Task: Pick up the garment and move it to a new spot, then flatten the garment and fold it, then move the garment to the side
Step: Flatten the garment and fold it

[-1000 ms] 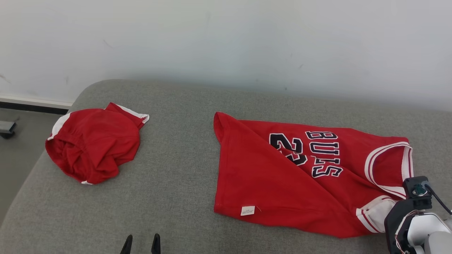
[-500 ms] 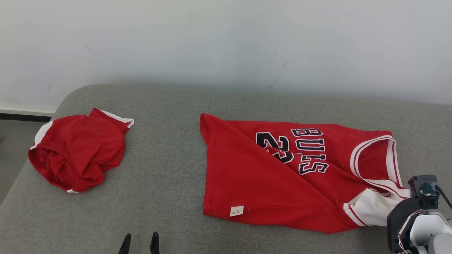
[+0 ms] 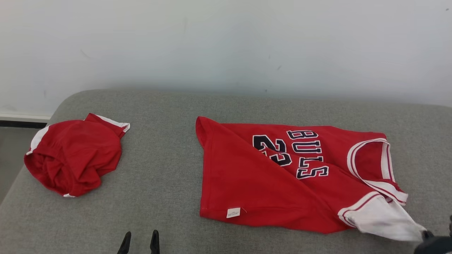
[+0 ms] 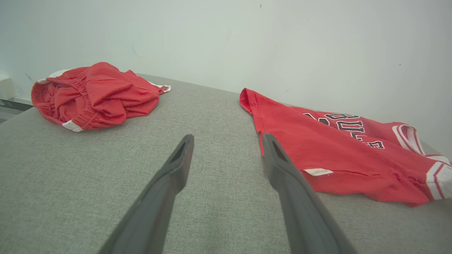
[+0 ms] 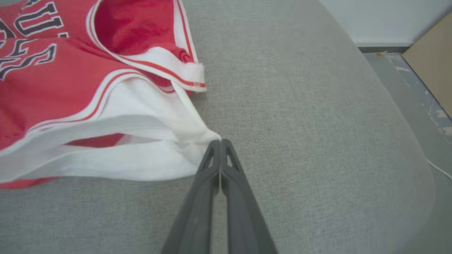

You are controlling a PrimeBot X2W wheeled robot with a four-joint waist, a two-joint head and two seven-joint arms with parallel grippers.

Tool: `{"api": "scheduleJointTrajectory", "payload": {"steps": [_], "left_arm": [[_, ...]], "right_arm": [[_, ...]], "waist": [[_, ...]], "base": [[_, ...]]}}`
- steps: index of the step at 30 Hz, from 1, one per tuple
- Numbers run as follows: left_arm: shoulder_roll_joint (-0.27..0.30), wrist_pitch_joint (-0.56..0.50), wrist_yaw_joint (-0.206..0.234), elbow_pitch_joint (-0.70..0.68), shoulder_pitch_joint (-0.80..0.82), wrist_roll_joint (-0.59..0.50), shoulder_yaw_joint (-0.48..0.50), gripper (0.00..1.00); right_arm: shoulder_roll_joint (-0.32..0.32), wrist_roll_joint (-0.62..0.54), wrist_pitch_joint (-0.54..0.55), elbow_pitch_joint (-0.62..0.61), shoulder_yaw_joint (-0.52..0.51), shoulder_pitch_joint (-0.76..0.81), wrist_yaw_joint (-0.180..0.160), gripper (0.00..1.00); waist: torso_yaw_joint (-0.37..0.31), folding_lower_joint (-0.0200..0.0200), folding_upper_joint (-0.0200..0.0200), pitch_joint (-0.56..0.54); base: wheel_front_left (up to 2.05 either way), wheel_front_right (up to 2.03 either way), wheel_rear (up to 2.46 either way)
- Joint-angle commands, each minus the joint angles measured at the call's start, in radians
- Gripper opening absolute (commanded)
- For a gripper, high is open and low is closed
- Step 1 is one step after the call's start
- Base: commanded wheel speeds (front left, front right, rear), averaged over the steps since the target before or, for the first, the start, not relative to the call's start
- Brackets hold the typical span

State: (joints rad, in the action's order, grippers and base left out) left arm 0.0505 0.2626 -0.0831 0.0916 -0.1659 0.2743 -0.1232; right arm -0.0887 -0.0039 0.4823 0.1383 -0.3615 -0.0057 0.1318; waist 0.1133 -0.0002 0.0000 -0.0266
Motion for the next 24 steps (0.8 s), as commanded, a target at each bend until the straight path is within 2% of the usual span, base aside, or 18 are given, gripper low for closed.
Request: {"api": "scheduleJointTrajectory", "payload": {"steps": [1,3,4,5,6,15,20,24], "left_arm": [[0.000,0.003,0.001,-0.004,-0.008,0.001,0.003,1.00],[0.000,0.003,0.000,-0.004,-0.009,0.002,0.004,1.00],[0.000,0.003,-0.001,-0.004,-0.009,0.003,0.005,1.00],[0.000,0.003,-0.001,-0.004,-0.009,0.003,0.006,1.00],[0.000,0.003,-0.002,-0.004,-0.009,0.003,0.006,1.00],[0.000,0.003,-0.002,0.003,-0.007,0.004,0.006,1.00],[0.000,0.003,-0.003,0.008,-0.017,0.006,0.012,1.00],[0.000,0.003,0.001,0.008,-0.019,0.003,0.021,1.00]], "right_arm": [[0.017,0.011,-0.005,-0.021,-0.039,0.039,-0.002,0.00],[0.028,0.011,-0.010,-0.025,-0.078,0.076,-0.003,0.00],[0.032,0.009,-0.013,-0.023,-0.090,0.088,-0.003,0.24],[0.035,0.007,-0.016,-0.017,-0.100,0.099,-0.002,0.84],[0.037,0.005,-0.017,-0.009,-0.108,0.110,-0.002,1.00],[0.038,0.062,-0.096,0.072,-0.111,0.115,-0.002,1.00],[0.038,0.106,-0.216,0.080,-0.056,0.115,-0.002,1.00],[0.038,0.153,-0.339,0.073,0.033,0.126,-0.002,1.00]], "waist": [[-0.003,0.0002,0.0000,0.001],[-0.008,0.0002,0.0000,0.002],[-0.011,0.0002,0.0000,0.002],[-0.014,0.0002,0.0000,0.001],[-0.017,0.0002,0.0000,0.001],[-0.031,0.0002,0.0000,-0.009],[-0.039,0.0002,0.0000,-0.021],[-0.046,0.0002,0.0000,-0.030]], "base": [[0.00,0.00,0.00],[0.00,0.00,0.00],[0.00,0.00,0.00],[0.00,0.00,0.00],[0.00,0.00,0.00],[0.00,0.00,0.00],[0.00,0.00,0.00],[0.00,0.00,0.00]]}}
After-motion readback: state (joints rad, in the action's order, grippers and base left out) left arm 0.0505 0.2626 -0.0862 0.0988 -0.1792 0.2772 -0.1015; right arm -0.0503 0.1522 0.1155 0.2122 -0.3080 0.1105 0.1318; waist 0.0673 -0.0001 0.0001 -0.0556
